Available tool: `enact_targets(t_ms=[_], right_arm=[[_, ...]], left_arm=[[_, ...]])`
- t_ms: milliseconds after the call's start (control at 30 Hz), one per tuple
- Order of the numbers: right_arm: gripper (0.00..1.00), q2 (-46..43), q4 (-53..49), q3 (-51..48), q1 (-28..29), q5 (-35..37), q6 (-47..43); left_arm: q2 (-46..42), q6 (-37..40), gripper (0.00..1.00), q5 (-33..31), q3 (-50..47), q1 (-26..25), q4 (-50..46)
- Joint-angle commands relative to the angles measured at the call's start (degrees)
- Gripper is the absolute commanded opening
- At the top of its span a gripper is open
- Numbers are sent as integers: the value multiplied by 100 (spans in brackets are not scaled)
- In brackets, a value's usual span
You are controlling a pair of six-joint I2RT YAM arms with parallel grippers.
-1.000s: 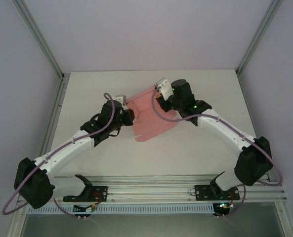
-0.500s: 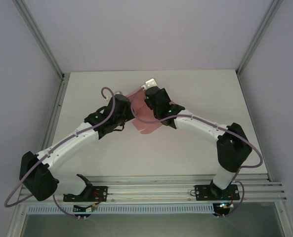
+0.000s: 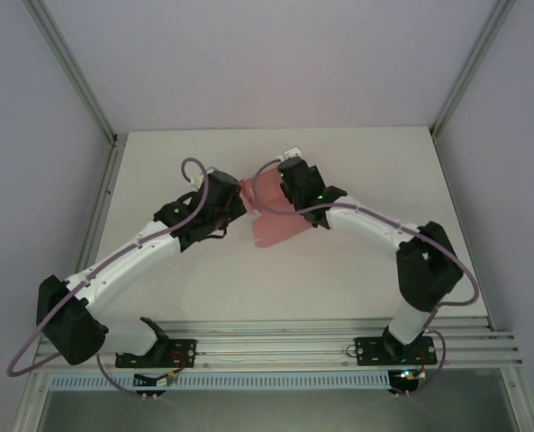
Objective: Assemble paper box
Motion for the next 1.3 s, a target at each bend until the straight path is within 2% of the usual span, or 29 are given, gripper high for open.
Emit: enact_targets(t_ms=[0, 67, 133, 200, 300, 367, 467, 533, 600, 700, 767, 867, 1000, 1267], right_arm=[[0, -297, -249, 35, -59, -605, 332], [0, -459, -325, -68, -217, -970, 642], [0, -610, -318, -209, -363, -1313, 811], [0, -751, -318, -322, -482, -1563, 938], [0, -897, -464, -361, -661, -1866, 1113], [0, -1051, -423, -459, -789, -2313, 1197], [0, -1256, -290, -593, -863, -2837, 1215], [0, -1369, -270, -628, -865, -3114, 1211], [0, -1452, -281, -651, -871, -3283, 1228], [0, -1490, -358, -644, -870, -3359, 1238], [0, -1490, -377, -641, -863, -3429, 1252], [0, -1437, -411, -612, -863, -3410, 1235], [0, -1346, -539, -533, -849, -3225, 1161], [0, -1308, -576, -413, -834, -3163, 1152]], left_arm=[[-310, 339, 16, 211, -155, 107, 117], [-732, 558, 29, 77, -306, 186, -9], [-1260, 980, 53, 179, -543, 337, -99], [-1757, 1347, 70, 423, -802, 543, -200], [-2471, 1657, 92, 787, -1164, 939, -329], [-2789, 1664, 99, 1008, -1371, 1298, -403], [-2775, 1728, 100, 1905, -1709, 1914, -148], [-2487, 1632, 94, 2762, -1940, 2287, 428], [-2186, 1627, 87, 3681, -2191, 2474, 1421], [-1776, 1462, 82, 4983, -2564, 2502, 3523], [-1464, 1270, 79, 5520, -2596, 2498, 4382], [-1156, 1196, 71, 5903, -2573, 2501, 4875], [-999, 1013, 67, 6217, -2728, 2487, 5614], [-641, 1412, 51, 6294, -2387, 2233, 5201]])
